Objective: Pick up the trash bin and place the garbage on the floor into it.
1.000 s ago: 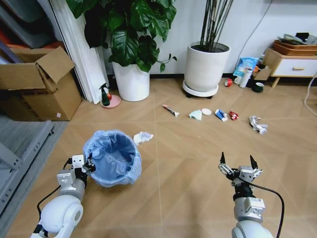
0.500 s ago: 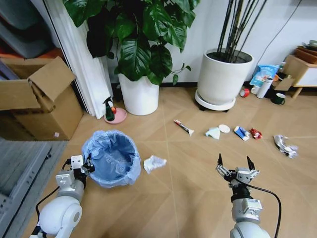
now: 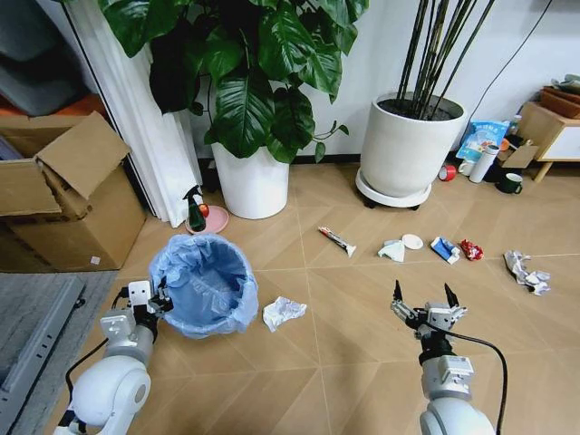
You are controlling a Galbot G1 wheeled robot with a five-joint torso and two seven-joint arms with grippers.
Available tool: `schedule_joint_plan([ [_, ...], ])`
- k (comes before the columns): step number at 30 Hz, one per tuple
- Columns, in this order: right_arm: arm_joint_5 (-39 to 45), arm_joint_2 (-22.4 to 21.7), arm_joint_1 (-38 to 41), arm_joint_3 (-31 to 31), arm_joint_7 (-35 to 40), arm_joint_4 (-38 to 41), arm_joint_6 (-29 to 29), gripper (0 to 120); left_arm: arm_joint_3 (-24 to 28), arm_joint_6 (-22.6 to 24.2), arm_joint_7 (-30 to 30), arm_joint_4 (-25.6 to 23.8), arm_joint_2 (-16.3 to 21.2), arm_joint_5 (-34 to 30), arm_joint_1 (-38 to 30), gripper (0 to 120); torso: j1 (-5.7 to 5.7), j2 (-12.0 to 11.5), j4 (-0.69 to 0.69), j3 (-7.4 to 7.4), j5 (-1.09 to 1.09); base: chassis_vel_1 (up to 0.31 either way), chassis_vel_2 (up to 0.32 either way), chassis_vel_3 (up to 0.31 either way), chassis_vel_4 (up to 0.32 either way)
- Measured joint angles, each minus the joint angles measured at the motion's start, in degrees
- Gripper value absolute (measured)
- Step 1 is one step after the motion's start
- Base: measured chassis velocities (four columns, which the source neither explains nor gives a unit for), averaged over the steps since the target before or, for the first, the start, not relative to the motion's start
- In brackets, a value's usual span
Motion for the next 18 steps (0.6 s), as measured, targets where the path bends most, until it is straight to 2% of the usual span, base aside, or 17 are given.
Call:
schedule_joint_plan([
  [7,5.46,-5.09,3.51,-3.15,-0.13,-3.46,-2.59,100,-1.13,-0.01,-0.03,0.71,0.54,-0.68,-0.77,0,0.02,0.00,-0.05,0.01,-0.02,-0.014,0.010,0.010,-0.029],
  [9,9.28,-10.76,7.64,-8.07,-0.03,-7.10,-3.89,100,-2.01,0.05,-0.04,0.36,1.00,-1.18,-0.40,0,0.02,0.00,0.00,0.01,0.02,0.000,0.000,0.000,0.000],
  [10,9.28,-10.76,7.64,-8.07,-0.03,-7.10,-3.89,100,-2.01,0.05,-0.04,0.36,1.00,-1.18,-0.40,0,0.02,0.00,0.00,0.01,0.02,0.000,0.000,0.000,0.000],
  [11,11.24,-14.42,9.95,-11.16,-0.10,-9.03,-4.10,100,-2.21,0.13,-0.04,0.10,1.25,-1.37,-0.27,0,0.02,0.00,0.01,0.01,-0.01,0.000,0.000,0.000,0.000],
  [12,11.24,-14.42,9.95,-11.16,-0.10,-9.03,-4.10,100,-2.21,0.13,-0.04,0.10,1.25,-1.37,-0.27,0,0.02,0.00,0.01,0.01,-0.01,0.000,0.000,0.000,0.000],
  [14,15.96,-21.76,17.45,-19.89,-0.82,-14.18,-4.40,100,-2.31,0.26,-0.19,-0.28,1.63,-1.63,-0.19,0,0.02,0.00,-0.01,0.02,-0.02,0.000,0.000,0.000,0.000],
  [15,17.71,-23.18,20.55,-22.96,-1.11,-16.17,-4.41,100,-2.31,0.31,-0.30,-0.32,1.66,-1.75,-0.21,0,0.02,0.00,-0.01,0.01,-0.01,0.000,0.000,0.000,0.000],
  [16,17.71,-23.18,20.55,-22.96,-1.11,-16.17,-4.41,100,-2.31,0.31,-0.30,-0.32,1.66,-1.75,-0.21,0,0.02,0.00,-0.01,0.01,-0.01,0.000,0.000,0.000,0.000],
  [18,22.54,-25.26,28.93,-30.88,-1.82,-21.63,-4.83,100,-2.37,0.34,-0.49,-0.32,1.55,-1.79,-0.24,0,0.02,0.00,0.01,0.02,-0.02,0.000,0.000,0.000,0.000],
])
